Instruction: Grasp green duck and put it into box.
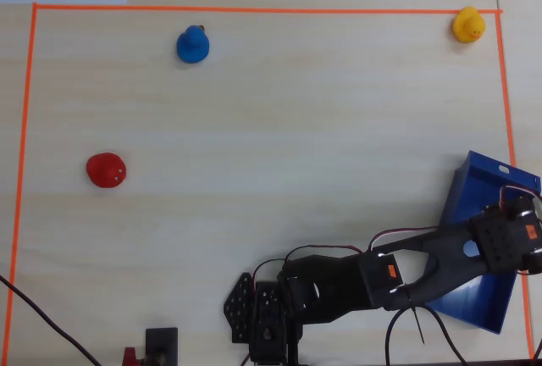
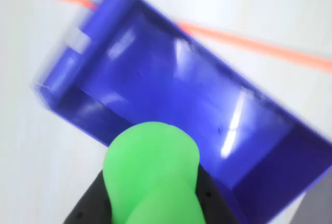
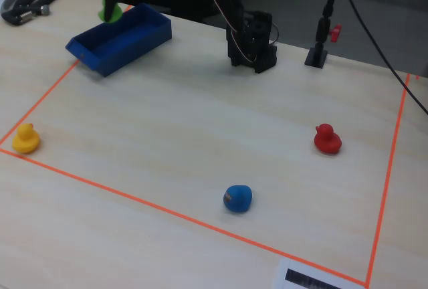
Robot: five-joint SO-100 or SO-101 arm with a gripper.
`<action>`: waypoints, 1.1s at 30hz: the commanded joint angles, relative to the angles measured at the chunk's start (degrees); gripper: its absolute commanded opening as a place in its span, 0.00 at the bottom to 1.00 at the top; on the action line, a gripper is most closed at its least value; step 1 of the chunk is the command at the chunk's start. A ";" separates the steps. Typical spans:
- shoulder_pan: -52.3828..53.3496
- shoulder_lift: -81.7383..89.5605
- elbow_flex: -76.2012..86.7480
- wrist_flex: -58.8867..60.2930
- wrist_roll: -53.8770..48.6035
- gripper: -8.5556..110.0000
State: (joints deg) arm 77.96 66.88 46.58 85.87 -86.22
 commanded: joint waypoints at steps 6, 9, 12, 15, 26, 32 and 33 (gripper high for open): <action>-0.53 -3.43 3.25 -6.24 -0.26 0.15; 0.53 -9.93 0.62 -12.57 -1.41 0.15; 1.32 -15.91 -2.11 -18.54 -3.69 0.16; 1.49 -19.51 -2.90 -24.43 -5.27 0.18; -0.62 -8.09 -2.81 -16.26 -7.29 0.42; -10.55 15.82 6.15 -10.46 1.49 0.40; -14.33 21.01 8.17 -10.28 4.92 0.35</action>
State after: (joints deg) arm 72.77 67.68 51.33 74.53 -89.65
